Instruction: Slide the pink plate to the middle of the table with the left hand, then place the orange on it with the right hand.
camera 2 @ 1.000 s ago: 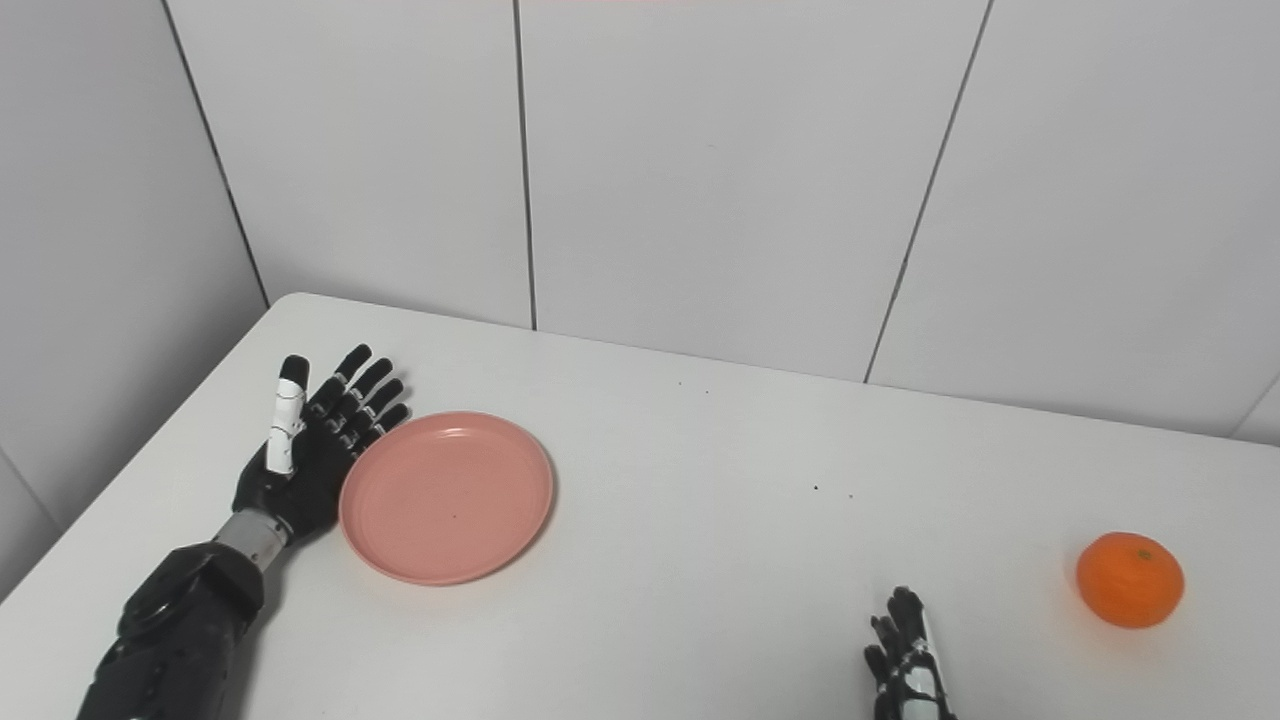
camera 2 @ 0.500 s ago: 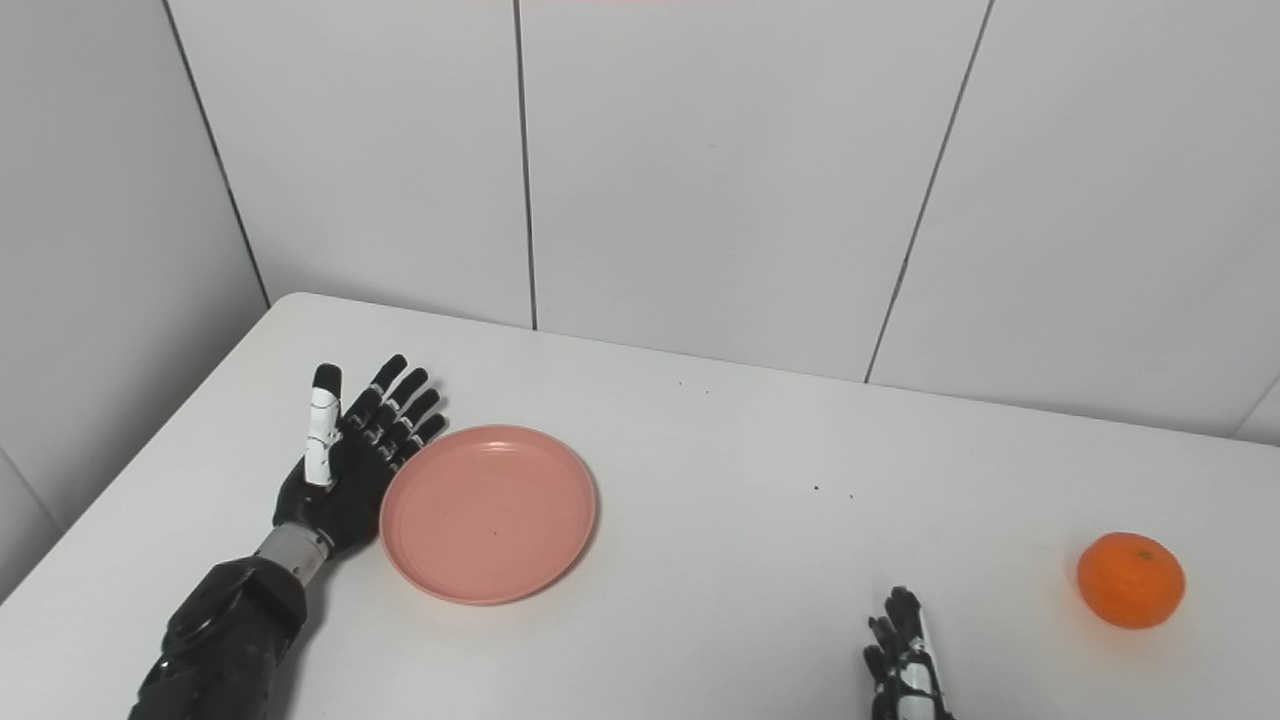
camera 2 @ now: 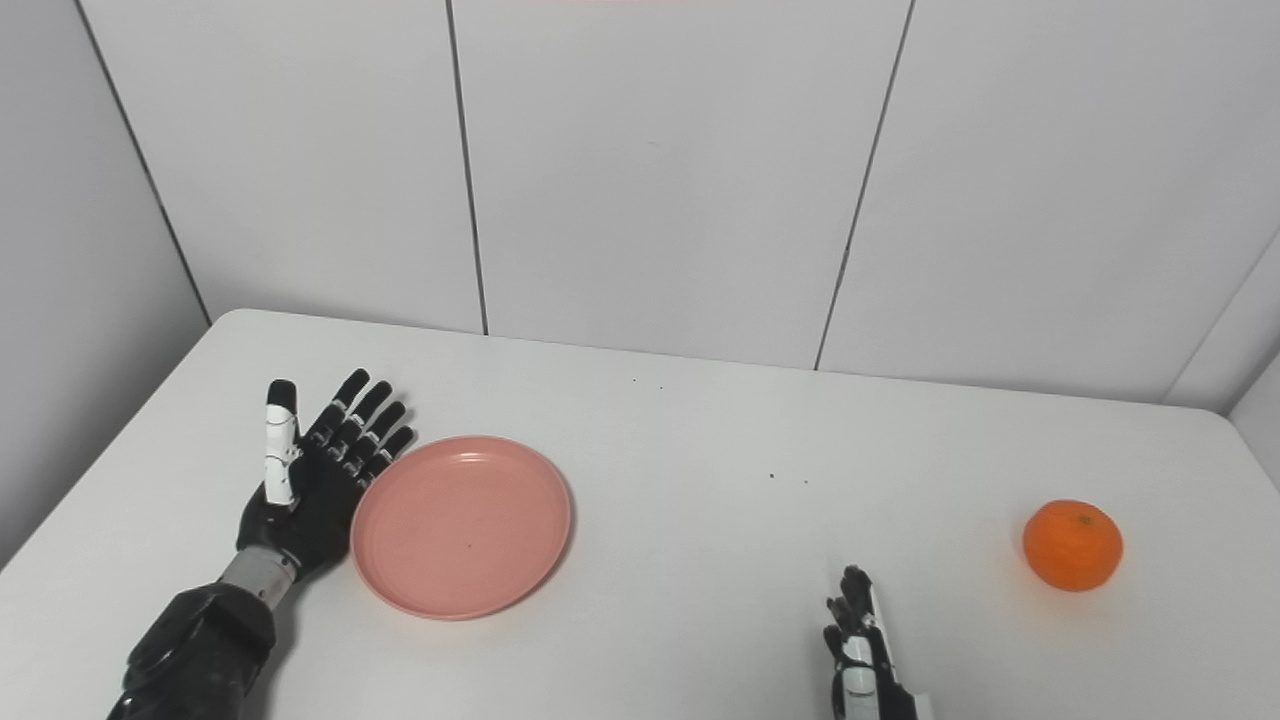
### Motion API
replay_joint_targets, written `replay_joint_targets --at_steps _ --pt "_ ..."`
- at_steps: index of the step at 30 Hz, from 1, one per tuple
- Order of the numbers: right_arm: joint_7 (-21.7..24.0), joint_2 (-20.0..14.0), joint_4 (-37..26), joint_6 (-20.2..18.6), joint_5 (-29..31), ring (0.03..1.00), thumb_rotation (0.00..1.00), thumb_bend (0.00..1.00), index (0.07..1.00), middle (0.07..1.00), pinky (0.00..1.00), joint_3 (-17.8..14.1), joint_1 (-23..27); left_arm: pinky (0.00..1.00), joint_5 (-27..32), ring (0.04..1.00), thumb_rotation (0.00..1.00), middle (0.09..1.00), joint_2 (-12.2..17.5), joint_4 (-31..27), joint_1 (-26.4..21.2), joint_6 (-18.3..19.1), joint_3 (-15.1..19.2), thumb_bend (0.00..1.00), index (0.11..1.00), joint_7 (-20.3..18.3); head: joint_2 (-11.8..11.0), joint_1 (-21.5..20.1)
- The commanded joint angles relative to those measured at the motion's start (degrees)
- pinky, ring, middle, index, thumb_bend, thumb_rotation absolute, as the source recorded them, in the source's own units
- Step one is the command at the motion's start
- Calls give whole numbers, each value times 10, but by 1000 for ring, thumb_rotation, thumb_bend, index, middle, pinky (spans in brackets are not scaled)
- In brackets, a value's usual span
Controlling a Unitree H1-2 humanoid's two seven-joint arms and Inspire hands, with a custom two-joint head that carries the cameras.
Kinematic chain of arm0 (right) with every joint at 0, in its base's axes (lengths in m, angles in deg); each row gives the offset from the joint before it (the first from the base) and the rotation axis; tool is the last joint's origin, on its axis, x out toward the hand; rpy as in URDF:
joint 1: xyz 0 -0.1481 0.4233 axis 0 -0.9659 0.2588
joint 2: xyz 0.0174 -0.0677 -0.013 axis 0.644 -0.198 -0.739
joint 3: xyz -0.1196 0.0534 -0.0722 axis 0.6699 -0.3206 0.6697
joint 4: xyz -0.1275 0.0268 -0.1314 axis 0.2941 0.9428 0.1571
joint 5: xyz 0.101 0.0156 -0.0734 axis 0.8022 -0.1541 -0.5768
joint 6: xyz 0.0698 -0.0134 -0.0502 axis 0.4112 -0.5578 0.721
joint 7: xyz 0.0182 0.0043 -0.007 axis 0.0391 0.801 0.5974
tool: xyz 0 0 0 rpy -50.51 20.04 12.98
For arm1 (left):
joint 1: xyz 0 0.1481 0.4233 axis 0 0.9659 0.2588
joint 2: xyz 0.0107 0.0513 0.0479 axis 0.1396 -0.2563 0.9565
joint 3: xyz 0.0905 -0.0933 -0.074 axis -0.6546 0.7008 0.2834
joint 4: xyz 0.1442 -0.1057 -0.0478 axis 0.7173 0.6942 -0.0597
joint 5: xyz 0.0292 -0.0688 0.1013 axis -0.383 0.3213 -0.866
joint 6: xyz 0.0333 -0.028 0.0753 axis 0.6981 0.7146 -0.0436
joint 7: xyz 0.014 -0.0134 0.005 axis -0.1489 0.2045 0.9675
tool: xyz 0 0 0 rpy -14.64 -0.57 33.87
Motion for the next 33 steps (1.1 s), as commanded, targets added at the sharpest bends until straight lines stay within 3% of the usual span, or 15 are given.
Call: replay_joint_targets --at_steps 1,10,16,22,28,33 --pt "1 3 2 -15 -11 1000 1000 767 965 1000 1000 16 -65 1000 7 1000 802 1000 -12 -6 7 19 -3 987 1000 12 4 -5" --pt "-12 1 -4 -25 -21 1000 1000 747 960 987 1000 30 -63 1000 -6 1000 781 993 -38 -45 17 50 -17 956 1000 57 12 -10" --pt "-18 0 -4 -20 -27 1000 1000 746 956 978 1000 35 -65 1000 -34 990 796 970 -57 -78 32 66 -47 946 999 89 14 -8" --pt "-21 -1 -7 -24 -30 999 1000 758 957 977 1000 39 -68 1000 -49 995 793 972 -82 -93 44 63 -67 935 1000 105 16 -11" --pt "-28 -1 -7 -22 -44 1000 1000 758 951 974 1000 45 -69 970 -36 979 790 966 -137 -98 50 68 -51 902 999 142 18 -14" --pt "-31 1 -11 -29 -51 1000 1000 785 947 973 1000 50 -72 934 -46 962 799 958 -151 -101 52 71 -60 919 995 151 22 -21"
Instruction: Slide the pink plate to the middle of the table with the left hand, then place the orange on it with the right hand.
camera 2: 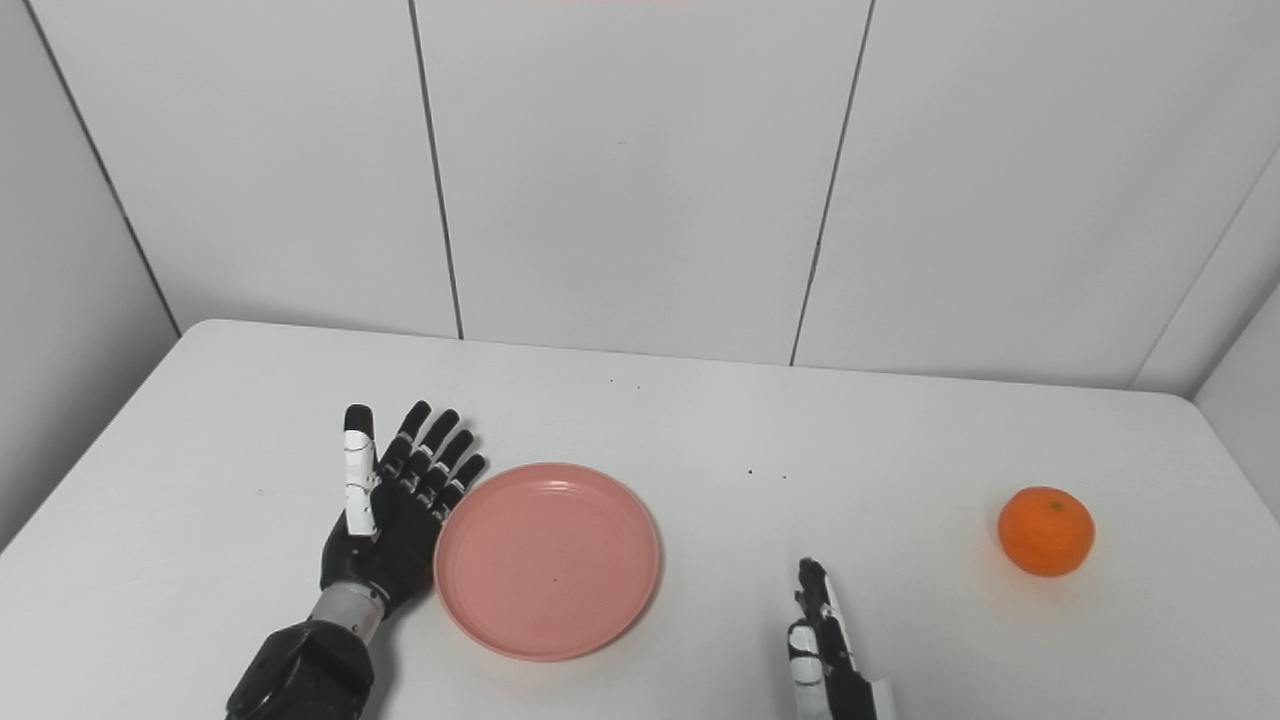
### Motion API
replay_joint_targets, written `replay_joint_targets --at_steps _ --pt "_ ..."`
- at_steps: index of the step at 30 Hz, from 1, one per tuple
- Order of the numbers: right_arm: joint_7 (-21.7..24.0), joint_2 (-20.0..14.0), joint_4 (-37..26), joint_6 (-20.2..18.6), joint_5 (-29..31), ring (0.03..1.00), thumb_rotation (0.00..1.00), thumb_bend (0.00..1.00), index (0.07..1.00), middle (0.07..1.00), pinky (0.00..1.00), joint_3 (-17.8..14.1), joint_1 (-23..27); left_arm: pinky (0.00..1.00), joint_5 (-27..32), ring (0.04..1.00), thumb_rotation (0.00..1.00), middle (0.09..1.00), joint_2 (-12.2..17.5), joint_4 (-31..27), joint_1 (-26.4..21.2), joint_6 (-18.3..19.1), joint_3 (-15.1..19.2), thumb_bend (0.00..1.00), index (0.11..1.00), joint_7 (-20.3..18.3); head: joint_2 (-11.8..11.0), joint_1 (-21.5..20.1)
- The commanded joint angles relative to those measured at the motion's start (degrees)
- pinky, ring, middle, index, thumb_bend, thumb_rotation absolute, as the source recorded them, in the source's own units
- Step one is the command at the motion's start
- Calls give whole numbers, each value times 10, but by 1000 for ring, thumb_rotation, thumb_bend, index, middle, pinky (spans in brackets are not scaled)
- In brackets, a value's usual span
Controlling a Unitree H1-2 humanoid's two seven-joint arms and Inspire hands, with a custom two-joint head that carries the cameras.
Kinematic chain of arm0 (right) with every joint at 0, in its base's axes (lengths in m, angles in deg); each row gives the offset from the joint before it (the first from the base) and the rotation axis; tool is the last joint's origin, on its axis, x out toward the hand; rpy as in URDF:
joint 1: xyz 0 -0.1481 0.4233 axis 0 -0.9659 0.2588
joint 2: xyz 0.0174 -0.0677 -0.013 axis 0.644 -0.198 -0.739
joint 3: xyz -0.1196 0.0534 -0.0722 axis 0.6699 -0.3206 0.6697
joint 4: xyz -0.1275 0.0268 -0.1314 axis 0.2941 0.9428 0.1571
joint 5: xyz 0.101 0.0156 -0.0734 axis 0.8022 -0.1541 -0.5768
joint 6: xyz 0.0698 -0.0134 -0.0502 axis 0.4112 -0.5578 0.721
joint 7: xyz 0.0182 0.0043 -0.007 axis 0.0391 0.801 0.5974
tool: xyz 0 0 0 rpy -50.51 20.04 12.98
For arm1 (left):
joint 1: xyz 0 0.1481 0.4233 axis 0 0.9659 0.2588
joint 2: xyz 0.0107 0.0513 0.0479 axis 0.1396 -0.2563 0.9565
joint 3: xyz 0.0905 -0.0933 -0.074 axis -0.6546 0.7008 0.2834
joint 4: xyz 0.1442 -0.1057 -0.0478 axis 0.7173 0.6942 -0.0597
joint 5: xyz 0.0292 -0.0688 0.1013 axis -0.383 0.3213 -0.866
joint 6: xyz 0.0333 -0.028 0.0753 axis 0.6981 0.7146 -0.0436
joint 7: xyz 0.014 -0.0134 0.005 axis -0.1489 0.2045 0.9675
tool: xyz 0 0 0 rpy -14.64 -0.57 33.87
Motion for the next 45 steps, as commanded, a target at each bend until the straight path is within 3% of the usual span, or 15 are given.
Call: replay_joint_targets --at_steps 1,9,19,29,45 --pt "7 0 -8 -28 -3 1000 1000 789 945 972 1000 14 -69 927 -12 956 797 952 -9 9 17 26 -5 922 991 22 1 -1" --pt "4 6 -22 -44 -15 1000 1000 807 940 977 1000 27 -72 902 -19 954 790 938 -25 -6 33 23 -17 919 985 31 14 -24" --pt "-4 15 -39 -65 -24 1000 1000 831 929 972 1000 43 -71 983 -41 966 764 979 -54 -14 51 -2 -16 913 1000 55 40 -54" --pt "-19 16 -52 -80 -29 1000 1000 825 928 972 1000 59 -68 999 -45 964 749 977 -62 -18 60 -14 -26 899 1000 56 48 -62" --pt "-21 16 -66 -98 -31 1000 1000 778 934 973 1000 70 -62 985 -51 956 779 974 -61 -29 77 -1 -57 891 1000 56 65 -90"
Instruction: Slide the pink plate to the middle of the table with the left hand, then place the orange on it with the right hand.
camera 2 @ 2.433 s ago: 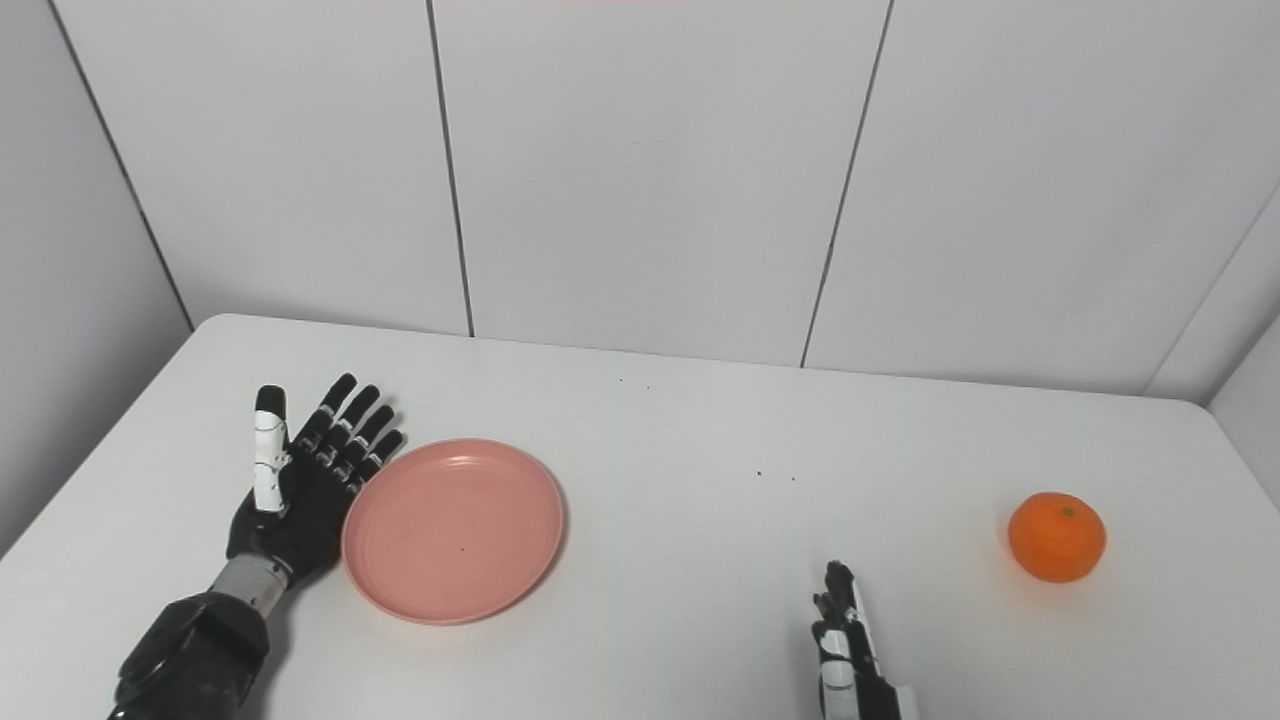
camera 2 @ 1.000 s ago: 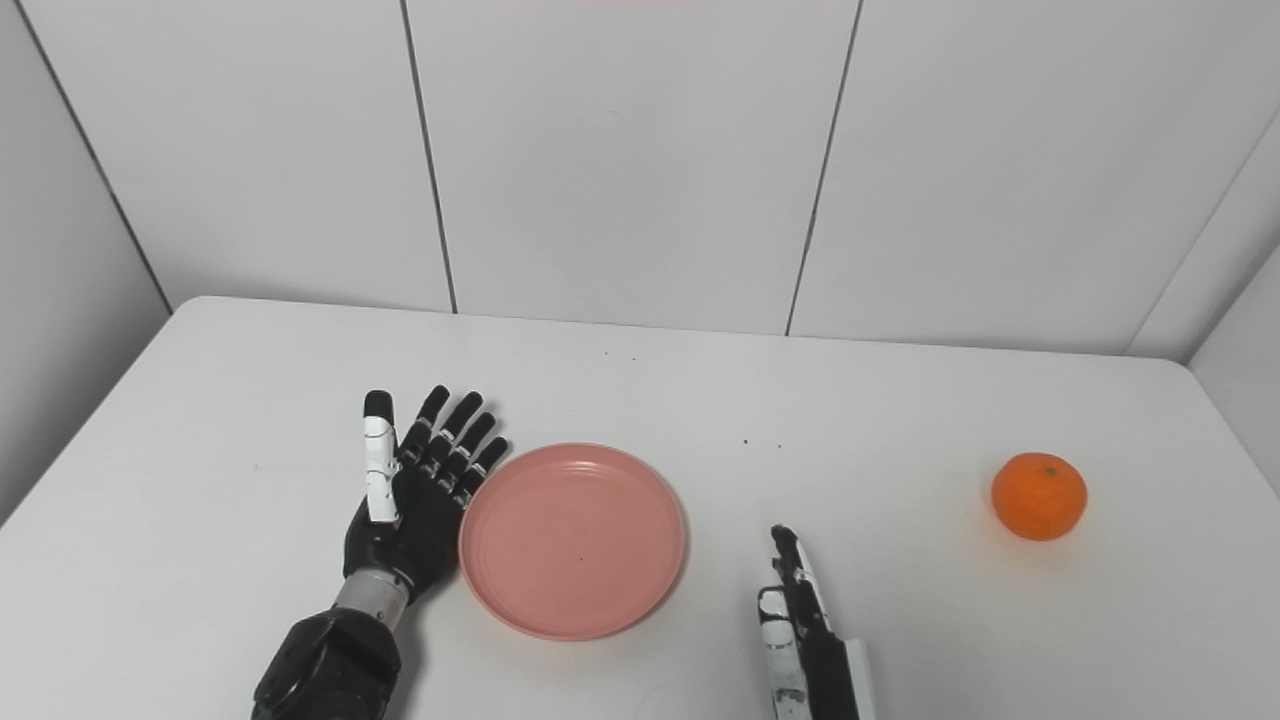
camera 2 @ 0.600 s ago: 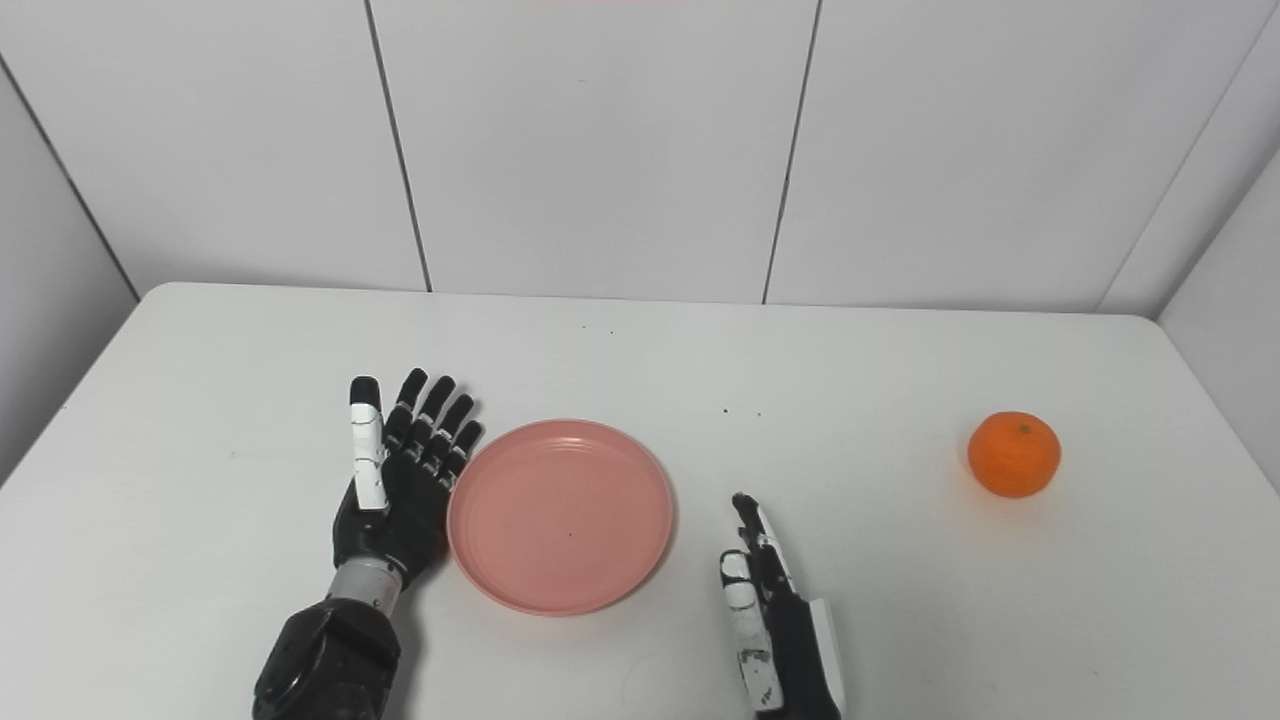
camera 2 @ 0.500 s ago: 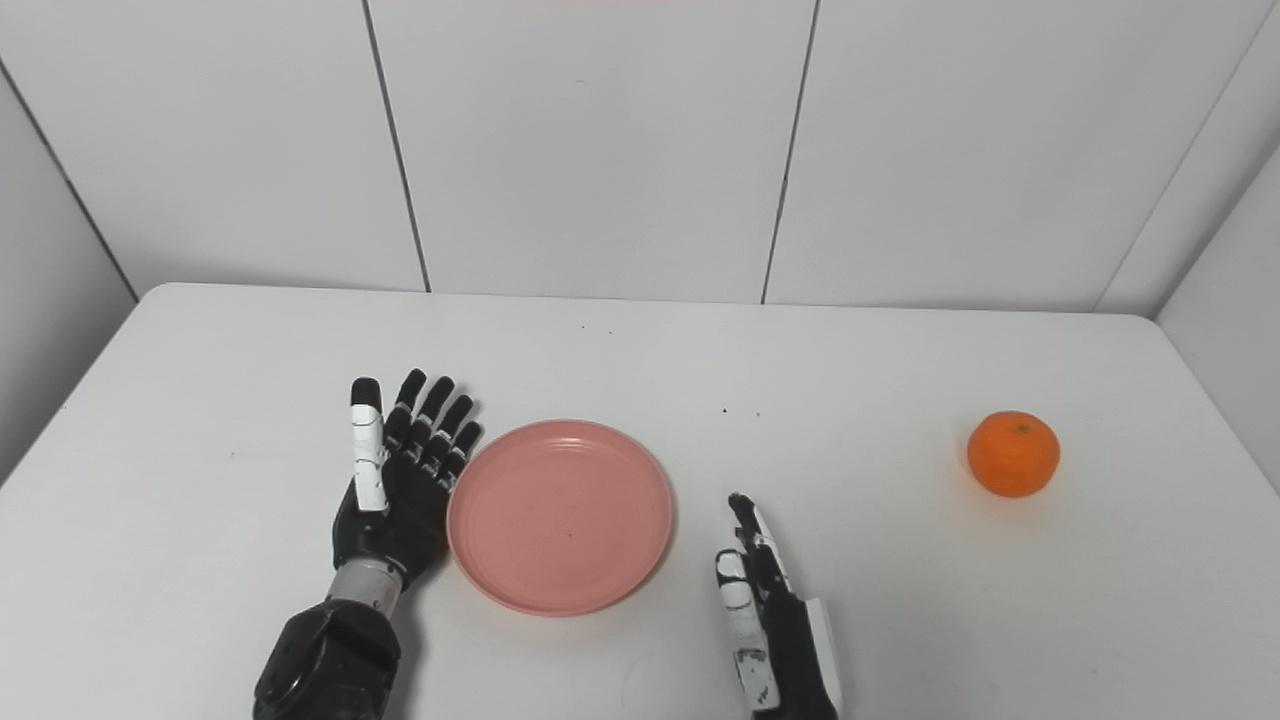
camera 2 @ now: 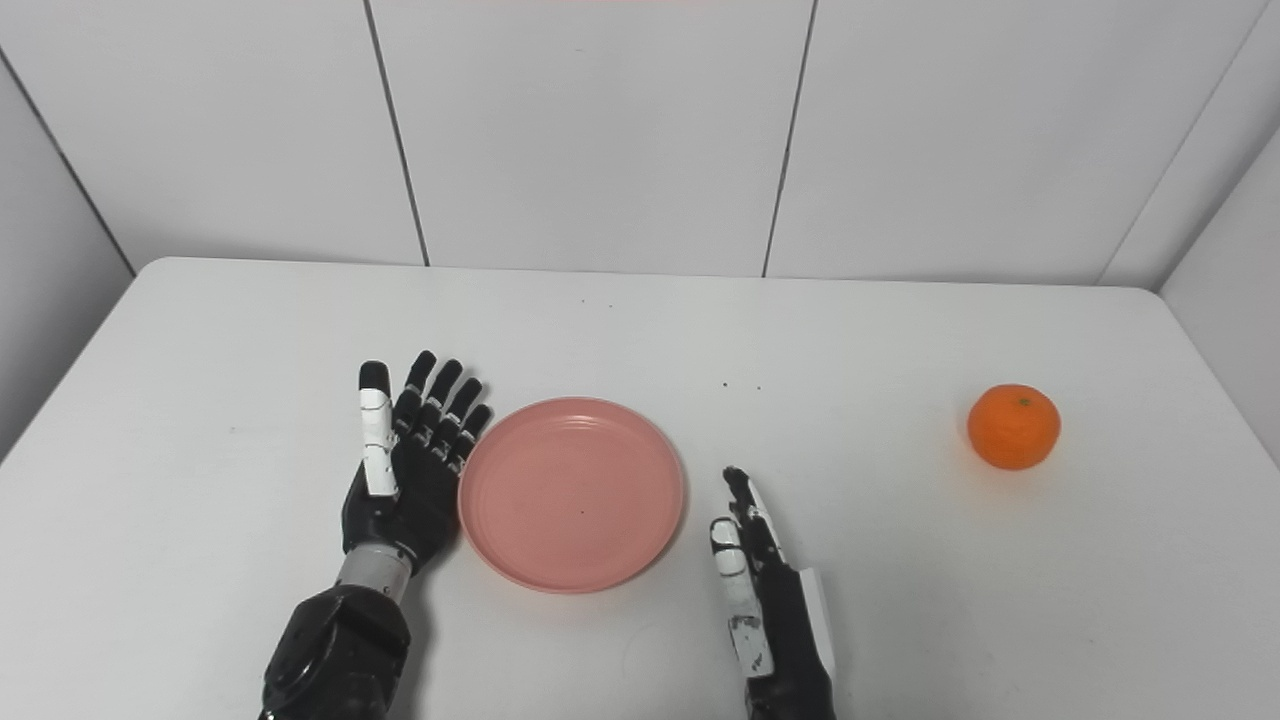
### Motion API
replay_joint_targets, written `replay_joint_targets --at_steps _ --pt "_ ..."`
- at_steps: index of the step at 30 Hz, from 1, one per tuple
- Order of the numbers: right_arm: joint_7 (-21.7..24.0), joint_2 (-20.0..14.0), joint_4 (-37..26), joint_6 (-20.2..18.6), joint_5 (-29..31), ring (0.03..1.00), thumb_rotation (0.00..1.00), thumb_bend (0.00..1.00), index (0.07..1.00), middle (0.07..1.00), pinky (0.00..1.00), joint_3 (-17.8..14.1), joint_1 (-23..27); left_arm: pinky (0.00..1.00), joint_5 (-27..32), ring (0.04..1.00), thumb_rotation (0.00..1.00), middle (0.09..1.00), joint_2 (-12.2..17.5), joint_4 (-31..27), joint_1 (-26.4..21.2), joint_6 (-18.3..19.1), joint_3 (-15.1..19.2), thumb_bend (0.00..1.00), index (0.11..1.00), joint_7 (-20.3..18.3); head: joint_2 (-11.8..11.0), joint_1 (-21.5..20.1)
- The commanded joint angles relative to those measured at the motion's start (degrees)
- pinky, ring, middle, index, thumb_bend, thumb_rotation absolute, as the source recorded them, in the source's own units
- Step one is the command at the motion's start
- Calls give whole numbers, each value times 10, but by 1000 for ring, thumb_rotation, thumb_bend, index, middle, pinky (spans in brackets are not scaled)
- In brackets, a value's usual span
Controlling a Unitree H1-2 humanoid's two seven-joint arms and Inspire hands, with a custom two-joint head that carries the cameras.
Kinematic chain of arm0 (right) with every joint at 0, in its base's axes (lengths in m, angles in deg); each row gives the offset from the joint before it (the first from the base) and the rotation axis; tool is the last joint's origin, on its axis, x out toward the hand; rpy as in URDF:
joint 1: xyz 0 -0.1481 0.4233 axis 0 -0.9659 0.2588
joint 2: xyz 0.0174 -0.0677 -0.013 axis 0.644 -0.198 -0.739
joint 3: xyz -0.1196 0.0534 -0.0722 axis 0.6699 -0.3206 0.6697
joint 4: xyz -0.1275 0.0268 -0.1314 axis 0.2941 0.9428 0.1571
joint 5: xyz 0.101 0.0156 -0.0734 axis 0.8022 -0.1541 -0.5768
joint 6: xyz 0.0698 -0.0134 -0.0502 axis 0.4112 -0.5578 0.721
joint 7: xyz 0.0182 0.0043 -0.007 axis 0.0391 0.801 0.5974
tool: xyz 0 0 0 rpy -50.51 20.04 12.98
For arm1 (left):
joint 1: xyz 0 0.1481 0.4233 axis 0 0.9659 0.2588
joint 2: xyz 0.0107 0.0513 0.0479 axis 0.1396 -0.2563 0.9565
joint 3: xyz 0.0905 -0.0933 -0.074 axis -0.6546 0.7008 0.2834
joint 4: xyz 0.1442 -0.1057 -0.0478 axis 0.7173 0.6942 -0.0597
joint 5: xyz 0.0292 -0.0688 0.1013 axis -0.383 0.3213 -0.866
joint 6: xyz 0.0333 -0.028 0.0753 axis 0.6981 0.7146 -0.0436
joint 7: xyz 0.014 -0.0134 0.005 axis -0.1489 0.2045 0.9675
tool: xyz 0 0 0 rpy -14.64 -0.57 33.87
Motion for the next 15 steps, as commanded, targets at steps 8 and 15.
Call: replay_joint_targets --at_steps 8,15 --pt "-4 12 -2 -10 -6 1000 1000 788 933 972 1000 15 -58 989 -12 942 769 965 -8 29 25 18 -5 920 1000 10 -6 -25" --pt "-14 13 0 -6 -2 1000 1000 805 931 977 1000 15 -64 1000 -3 969 766 980 -6 32 27 13 0 895 1000 -3 -16 -48"
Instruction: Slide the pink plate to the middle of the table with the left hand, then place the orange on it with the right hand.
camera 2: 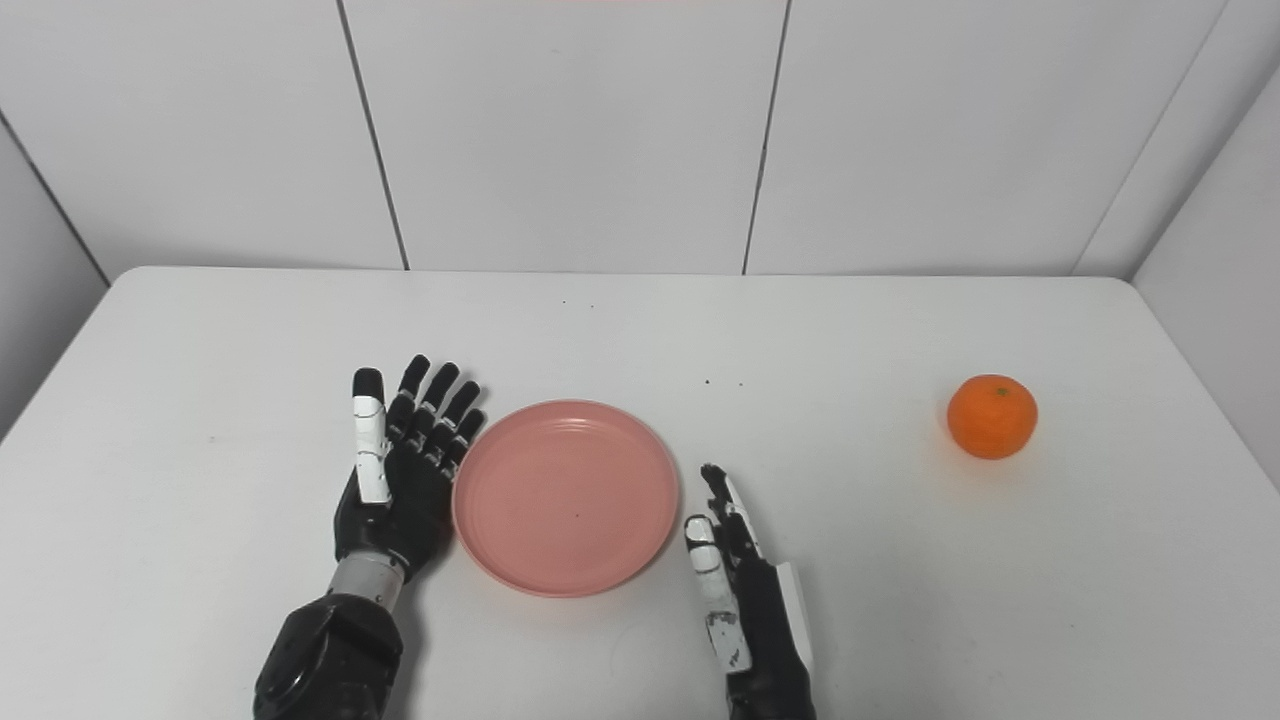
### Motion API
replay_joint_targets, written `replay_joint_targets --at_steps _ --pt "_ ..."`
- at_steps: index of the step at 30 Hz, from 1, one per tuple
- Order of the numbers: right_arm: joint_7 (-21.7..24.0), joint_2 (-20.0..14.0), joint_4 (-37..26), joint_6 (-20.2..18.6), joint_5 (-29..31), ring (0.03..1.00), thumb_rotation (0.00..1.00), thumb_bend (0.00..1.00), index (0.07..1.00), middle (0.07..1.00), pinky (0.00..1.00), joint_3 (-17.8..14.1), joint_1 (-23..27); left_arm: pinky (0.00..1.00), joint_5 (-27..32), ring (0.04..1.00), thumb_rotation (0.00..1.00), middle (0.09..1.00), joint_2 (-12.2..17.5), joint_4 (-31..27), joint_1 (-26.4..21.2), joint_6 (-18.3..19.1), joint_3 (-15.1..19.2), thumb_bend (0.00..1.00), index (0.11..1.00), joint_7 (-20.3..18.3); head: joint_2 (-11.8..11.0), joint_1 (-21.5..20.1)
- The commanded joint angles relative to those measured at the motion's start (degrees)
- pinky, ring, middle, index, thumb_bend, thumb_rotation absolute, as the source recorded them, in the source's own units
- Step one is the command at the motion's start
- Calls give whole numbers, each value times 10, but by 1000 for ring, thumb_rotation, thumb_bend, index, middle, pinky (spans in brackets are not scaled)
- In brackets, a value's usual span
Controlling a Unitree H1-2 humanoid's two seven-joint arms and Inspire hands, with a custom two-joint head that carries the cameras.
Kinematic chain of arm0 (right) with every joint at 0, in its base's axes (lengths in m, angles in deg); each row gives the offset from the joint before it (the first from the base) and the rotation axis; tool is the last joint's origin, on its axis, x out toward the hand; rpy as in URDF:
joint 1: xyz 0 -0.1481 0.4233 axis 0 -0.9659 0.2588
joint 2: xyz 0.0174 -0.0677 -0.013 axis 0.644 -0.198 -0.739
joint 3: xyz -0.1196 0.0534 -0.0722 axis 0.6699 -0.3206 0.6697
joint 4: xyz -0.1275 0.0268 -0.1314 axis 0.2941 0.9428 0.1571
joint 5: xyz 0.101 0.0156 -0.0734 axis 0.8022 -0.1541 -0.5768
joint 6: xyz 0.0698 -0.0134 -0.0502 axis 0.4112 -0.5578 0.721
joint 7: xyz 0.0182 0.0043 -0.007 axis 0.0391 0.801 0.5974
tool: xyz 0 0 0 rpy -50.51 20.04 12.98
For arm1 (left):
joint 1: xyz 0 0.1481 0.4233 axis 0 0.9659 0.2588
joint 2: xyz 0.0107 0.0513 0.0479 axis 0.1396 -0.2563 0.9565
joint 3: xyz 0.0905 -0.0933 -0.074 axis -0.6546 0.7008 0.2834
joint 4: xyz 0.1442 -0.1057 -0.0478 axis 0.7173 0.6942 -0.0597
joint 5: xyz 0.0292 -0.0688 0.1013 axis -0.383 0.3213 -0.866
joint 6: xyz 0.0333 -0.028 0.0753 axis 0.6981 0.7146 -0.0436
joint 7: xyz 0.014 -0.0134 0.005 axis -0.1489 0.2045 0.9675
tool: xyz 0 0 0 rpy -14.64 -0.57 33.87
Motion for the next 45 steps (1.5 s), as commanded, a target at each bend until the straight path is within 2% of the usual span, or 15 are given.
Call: replay_joint_targets --at_steps 1,4,6,7,9,11,12,20,26,32,37,45 --pt "-1 10 -1 -3 5 1000 1000 806 930 976 1000 3 -65 1000 -3 974 769 983 -6 28 26 13 5 891 1000 9 -3 -6" --pt "-12 9 4 17 -4 1000 1000 807 927 964 1000 0 -69 1000 -4 976 765 983 -5 32 28 9 7 889 1000 7 -7 -12" --pt "-31 -1 20 76 -35 996 1000 763 932 959 1000 2 -68 1000 -3 974 760 981 -3 36 31 6 8 891 1000 1 -10 -16" --pt "-47 -12 35 125 -70 995 1000 748 933 958 1000 6 -64 1000 -4 974 758 981 -2 38 33 4 8 892 1000 -1 -14 -20" --pt "-77 -29 56 191 -139 979 1000 682 938 959 1000 12 -57 1000 -5 973 755 977 -1 41 35 1 9 897 1000 -3 -17 -23" --pt "-99 -37 66 224 -192 976 1000 691 936 954 1000 13 -53 1000 -4 970 756 978 0 44 36 -1 11 897 1000 -4 -17 -23" --pt "-105 -39 67 232 -207 974 1000 716 933 952 1000 11 -52 1000 -3 970 756 977 1 47 37 -3 14 896 1000 -6 -24 -32" --pt "-123 -42 53 269 -278 962 1000 729 917 942 1000 -25 -33 1000 3 994 770 984 11 79 34 -21 22 875 1000 -30 -49 -63" --pt "-132 -49 27 279 -328 952 1000 740 898 934 953 -59 -10 1000 3 996 776 981 15 93 28 -26 30 861 1000 -36 -62 -78" --pt "-135 -93 16 307 -402 936 1000 786 890 922 908 -89 26 1000 23 1000 781 990 20 98 25 -21 42 833 1000 -42 -81 -98" --pt "-137 -111 0 295 -438 939 1000 823 858 898 955 -100 47 1000 35 1000 795 994 27 101 20 -15 49 803 1000 -40 -90 -107" --pt "-140 -135 -30 273 -467 869 1000 835 825 838 869 -144 78 1000 49 1000 799 997 34 103 15 -3 58 780 1000 -39 -111 -129"
